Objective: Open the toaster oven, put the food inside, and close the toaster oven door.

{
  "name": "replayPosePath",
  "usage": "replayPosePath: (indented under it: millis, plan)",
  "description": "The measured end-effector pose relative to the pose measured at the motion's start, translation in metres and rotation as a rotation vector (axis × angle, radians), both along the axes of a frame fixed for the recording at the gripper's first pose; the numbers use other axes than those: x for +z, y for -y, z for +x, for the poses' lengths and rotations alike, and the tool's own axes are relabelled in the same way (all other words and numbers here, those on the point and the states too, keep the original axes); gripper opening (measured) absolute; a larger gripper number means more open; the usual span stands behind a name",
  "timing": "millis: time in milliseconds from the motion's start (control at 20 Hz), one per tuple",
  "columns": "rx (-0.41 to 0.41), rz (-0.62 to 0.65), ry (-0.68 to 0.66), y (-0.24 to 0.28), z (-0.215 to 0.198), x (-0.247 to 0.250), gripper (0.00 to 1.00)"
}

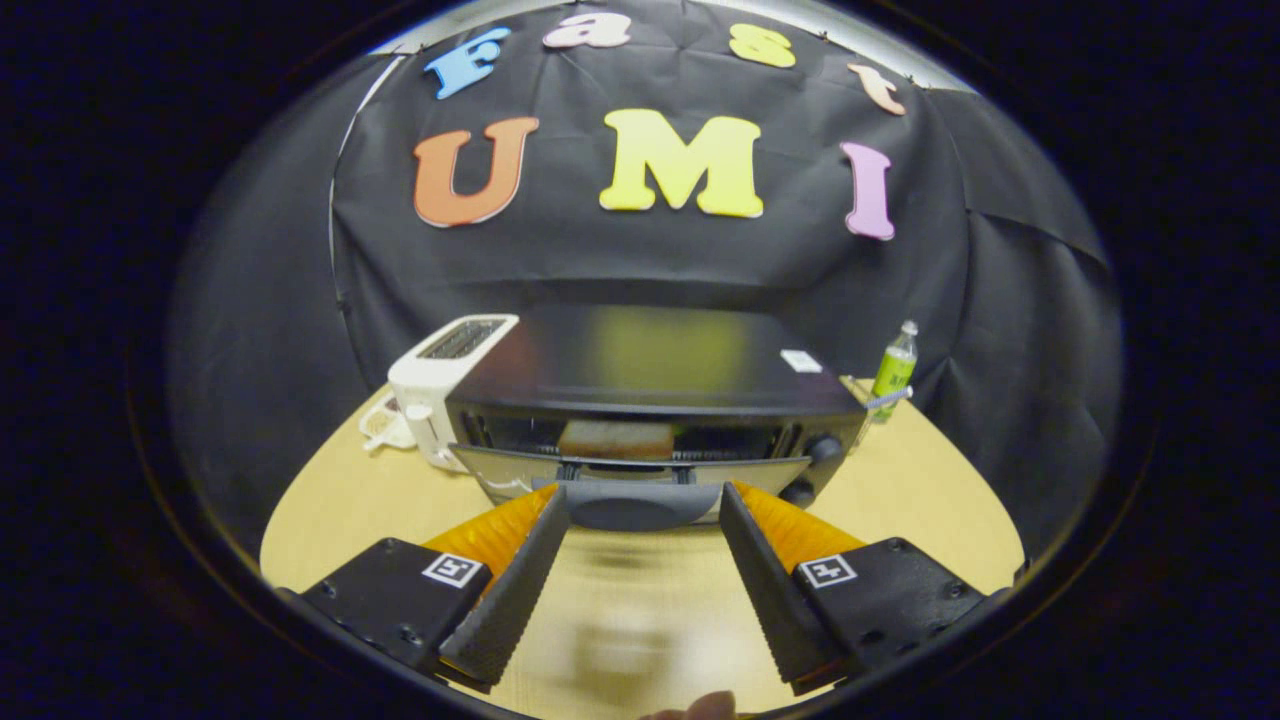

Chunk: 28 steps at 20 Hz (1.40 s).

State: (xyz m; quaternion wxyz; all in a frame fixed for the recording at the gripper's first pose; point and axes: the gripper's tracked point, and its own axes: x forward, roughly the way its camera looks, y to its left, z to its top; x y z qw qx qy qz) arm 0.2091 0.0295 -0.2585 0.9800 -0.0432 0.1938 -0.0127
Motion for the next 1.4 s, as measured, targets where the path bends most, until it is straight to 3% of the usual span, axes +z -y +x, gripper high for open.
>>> replayPosePath:
  millis: [350, 700, 1000, 1400]
  plan:
    - [0.014, 0.04, 0.225, 0.004, -0.037, 0.16, 0.99]
    - [0.063, 0.044, 0.417, -0.009, -0.121, 0.288, 0.99]
    - [0.039, 0.072, 0.453, -0.009, -0.187, 0.303, 1.0]
    - [-0.001, 0.112, 0.431, 0.009, -0.218, 0.28, 1.0]
